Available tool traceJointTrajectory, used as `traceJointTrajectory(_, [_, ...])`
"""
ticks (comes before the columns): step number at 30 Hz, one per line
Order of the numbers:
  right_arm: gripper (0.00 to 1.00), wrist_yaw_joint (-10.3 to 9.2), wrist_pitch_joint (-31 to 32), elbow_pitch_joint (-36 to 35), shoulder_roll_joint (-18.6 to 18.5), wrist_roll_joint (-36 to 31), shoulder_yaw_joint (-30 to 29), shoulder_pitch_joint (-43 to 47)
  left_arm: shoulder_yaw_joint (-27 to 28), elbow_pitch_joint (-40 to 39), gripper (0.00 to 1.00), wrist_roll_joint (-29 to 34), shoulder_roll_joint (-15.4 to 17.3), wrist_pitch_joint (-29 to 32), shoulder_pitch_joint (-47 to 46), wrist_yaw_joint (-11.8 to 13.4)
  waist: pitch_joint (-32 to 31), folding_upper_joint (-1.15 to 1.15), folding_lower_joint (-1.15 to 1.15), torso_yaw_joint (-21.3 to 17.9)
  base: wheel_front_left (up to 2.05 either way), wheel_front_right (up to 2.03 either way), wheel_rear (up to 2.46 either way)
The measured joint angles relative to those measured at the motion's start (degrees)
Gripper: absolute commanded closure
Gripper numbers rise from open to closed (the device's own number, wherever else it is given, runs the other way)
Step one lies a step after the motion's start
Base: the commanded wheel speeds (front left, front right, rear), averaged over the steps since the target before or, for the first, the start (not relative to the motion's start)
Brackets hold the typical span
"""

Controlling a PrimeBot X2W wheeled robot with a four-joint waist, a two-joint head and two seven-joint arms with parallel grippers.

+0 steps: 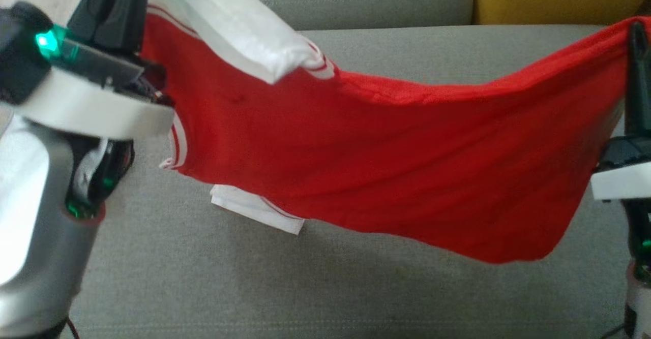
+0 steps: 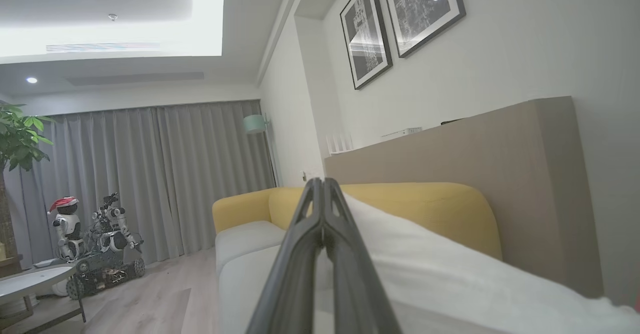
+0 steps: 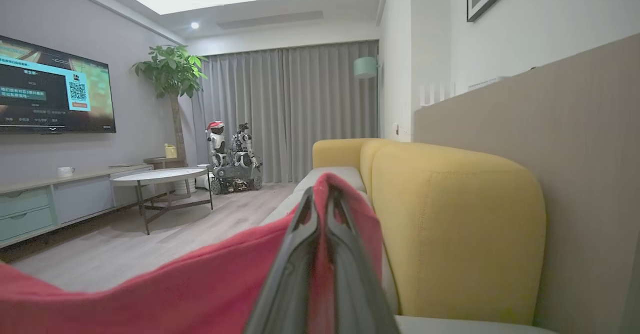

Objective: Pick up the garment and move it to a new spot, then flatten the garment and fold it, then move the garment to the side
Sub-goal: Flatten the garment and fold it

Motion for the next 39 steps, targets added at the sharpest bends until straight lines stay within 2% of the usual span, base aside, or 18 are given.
traceJointTrajectory(5, [1.0, 0.0, -0.01, 4.86, -0.04, 1.08, 0.37, -4.94, -0.77, 6.64, 1.0, -0.4, -0.71, -0.08, -6.56, -2.14, 1.91, 0.0, 0.0, 0.15, 0.0, 0.0, 0.0])
traceJointTrajectory(10, [1.0, 0.0, -1.64, 13.32, -0.08, 2.94, 2.26, -17.62, -1.53, 16.89, 1.0, -0.45, -3.54, -2.42, -16.62, -4.48, 5.28, 0.0, 0.0, 0.1, 0.0, 0.0, 0.0])
traceJointTrajectory(18, [1.0, 0.0, -11.44, 34.53, 0.71, 5.03, 7.6, -43.3, -0.36, 37.97, 1.0, 1.46, -6.25, -9.73, -36.79, -5.94, 11.83, 0.0, 0.0, -0.56, 0.0, 0.0, 0.0])
traceJointTrajectory(19, [1.0, 0.0, -11.44, 34.53, 0.71, 5.03, 7.6, -43.3, -0.36, 37.97, 1.0, 1.46, -6.25, -9.73, -36.79, -5.94, 11.83, 0.0, 0.0, -0.56, 0.0, 0.0, 0.0])
traceJointTrajectory(21, [1.0, 0.0, -14.95, 41.24, 1.54, 6.0, 8.99, -48.46, 0.26, 42.78, 1.0, 2.31, -6.48, -11.0, -40.59, -5.95, 12.8, 0.0, 0.0, -1.21, 0.0, 0.0, 0.0])
traceJointTrajectory(22, [1.0, 0.0, -18.01, 47.96, 1.97, 6.9, 9.94, -52.91, 0.64, 46.7, 1.0, 3.05, -6.81, -11.74, -43.76, -5.95, 13.68, 0.0, 0.0, -1.76, 0.0, 0.0, 0.0])
traceJointTrajectory(23, [1.0, 0.0, -18.01, 47.96, 1.97, 6.9, 9.94, -52.91, 0.64, 46.7, 1.0, 3.05, -6.81, -11.74, -43.76, -5.95, 13.68, 0.0, 0.0, -1.76, 0.0, 0.0, 0.0])
traceJointTrajectory(27, [1.0, 0.0, -23.69, 60.65, 2.02, 7.02, 12.01, -60.92, 2.03, 52.56, 1.0, 3.41, -8.33, -12.17, -48.84, -6.92, 16.18, 0.0, 0.0, -2.25, 0.0, 0.0, 0.0])
traceJointTrajectory(30, [1.0, 0.0, -24.92, 70.82, 2.26, 6.59, 13.49, -65.22, 2.67, 57.14, 1.0, 3.05, -10.1, -12.17, -49.75, -7.0, 18.52, 0.0, 0.0, -2.14, 0.0, 0.0, 0.0])
traceJointTrajectory(35, [1.0, 0.0, -25.38, 84.26, 2.85, 6.03, 17.02, -66.85, 2.83, 65.53, 1.0, 1.93, -13.5, -12.16, -46.7, -8.14, 22.4, 0.0, 0.0, -1.19, 0.0, 0.0, 0.0])
traceJointTrajectory(39, [1.0, 0.0, -25.4, 91.77, 2.86, 5.69, 18.35, -66.7, 2.91, 71.6, 1.0, 0.76, -15.23, -12.16, -42.04, -8.75, 24.54, 0.0, 0.01, -0.01, 0.0, 0.0, 0.0])
